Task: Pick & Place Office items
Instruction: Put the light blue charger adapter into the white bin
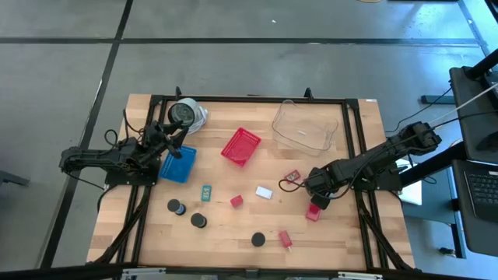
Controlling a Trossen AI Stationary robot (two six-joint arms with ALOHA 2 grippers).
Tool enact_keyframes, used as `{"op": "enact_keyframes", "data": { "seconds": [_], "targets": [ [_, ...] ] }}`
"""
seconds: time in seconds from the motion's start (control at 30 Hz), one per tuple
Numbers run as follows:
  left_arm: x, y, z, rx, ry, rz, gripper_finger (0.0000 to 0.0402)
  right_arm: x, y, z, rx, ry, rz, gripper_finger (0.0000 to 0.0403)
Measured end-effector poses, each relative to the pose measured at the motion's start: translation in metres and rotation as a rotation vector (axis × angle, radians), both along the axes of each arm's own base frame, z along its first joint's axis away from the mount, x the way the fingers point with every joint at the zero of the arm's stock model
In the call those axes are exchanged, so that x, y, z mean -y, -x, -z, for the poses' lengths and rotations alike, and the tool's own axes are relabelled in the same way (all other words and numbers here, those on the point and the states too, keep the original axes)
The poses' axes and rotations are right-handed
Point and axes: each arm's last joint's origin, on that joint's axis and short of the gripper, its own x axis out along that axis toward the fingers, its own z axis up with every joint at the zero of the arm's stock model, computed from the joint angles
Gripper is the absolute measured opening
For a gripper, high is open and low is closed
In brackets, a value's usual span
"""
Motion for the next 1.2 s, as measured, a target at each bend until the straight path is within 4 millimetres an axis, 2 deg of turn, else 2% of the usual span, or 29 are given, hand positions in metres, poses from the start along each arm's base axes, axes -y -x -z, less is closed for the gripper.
{"op": "enact_keyframes", "data": {
  "seconds": [0.3,0.43,0.53,0.73,1.0,1.1,1.2],
  "targets": [
    [0.0,0.0,0.0,-0.005,-0.006,-0.001,0.0212,0.0,0.0,-0.001,-0.007,-0.01,0.001,0.0244],
    [0.0,0.0,0.0,-0.005,-0.006,-0.001,0.0212,0.0,0.0,-0.001,-0.007,-0.009,0.004,0.0216],
    [0.0,0.0,0.0,-0.005,-0.006,-0.002,0.0212,0.0,0.0,-0.001,-0.004,-0.004,0.002,0.0215],
    [0.0,0.0,0.0,-0.005,-0.006,-0.001,0.0212,0.0,0.0,-0.001,-0.006,0.006,-0.008,0.0242],
    [0.0,0.0,0.0,-0.006,-0.006,-0.001,0.0212,-0.003,0.003,-0.003,-0.005,-0.003,-0.039,0.0214],
    [0.0,0.0,0.0,-0.006,-0.006,-0.001,0.0212,-0.005,0.003,-0.011,-0.01,-0.002,-0.046,0.0217],
    [0.0,0.0,0.0,-0.006,-0.006,-0.002,0.0212,-0.006,0.0,-0.028,-0.003,0.037,-0.06,0.0234]
  ]
}}
